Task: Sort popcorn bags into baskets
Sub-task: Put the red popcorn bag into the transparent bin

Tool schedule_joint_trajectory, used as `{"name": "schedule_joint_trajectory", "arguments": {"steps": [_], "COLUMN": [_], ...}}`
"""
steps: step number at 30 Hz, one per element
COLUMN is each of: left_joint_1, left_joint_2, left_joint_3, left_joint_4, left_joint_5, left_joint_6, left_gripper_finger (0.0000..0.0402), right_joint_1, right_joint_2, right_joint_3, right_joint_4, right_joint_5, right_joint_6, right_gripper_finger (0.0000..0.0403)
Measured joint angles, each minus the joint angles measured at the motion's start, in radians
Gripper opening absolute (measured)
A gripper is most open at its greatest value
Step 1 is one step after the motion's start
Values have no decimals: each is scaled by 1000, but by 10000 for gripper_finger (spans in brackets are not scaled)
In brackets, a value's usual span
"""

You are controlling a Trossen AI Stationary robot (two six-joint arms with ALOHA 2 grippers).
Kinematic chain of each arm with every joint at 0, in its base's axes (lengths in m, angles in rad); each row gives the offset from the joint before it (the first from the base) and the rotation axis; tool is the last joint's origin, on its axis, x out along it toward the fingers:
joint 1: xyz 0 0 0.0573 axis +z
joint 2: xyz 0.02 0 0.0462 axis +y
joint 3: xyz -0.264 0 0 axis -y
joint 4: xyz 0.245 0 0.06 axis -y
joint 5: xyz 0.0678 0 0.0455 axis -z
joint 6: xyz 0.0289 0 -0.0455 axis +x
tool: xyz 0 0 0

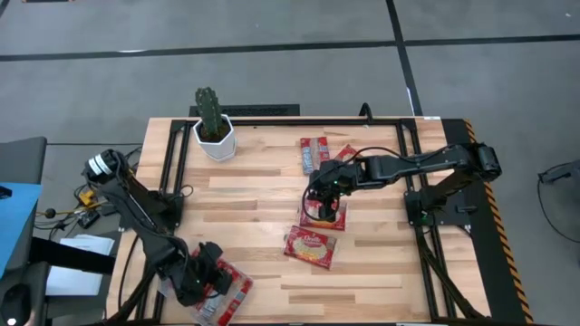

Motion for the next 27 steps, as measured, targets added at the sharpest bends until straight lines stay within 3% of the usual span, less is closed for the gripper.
{"name": "schedule_joint_trajectory", "arguments": {"steps": [6, 11, 15, 19, 27], "left_joint_1": [53, 128, 280, 508, 929], "left_joint_2": [-147, -310, -391, -396, -280], "left_joint_3": [0, 0, 0, 0, 0], "left_joint_4": [-76, -193, -231, -203, 60], "left_joint_5": [-94, -278, -417, -363, -78], "left_joint_6": [1, 7, 161, 403, 867], "left_gripper_finger": [217, 219, 219, 220, 220], "right_joint_1": [-26, -103, -201, -315, -421], "right_joint_2": [0, 0, 24, 96, 303], "right_joint_3": [0, 0, 1, 3, 0], "right_joint_4": [-43, -83, -76, -53, -27], "right_joint_5": [12, 159, 296, 333, 313], "right_joint_6": [20, 44, 44, 45, 63], "right_gripper_finger": [18, 24, 15, 9, 23]}}
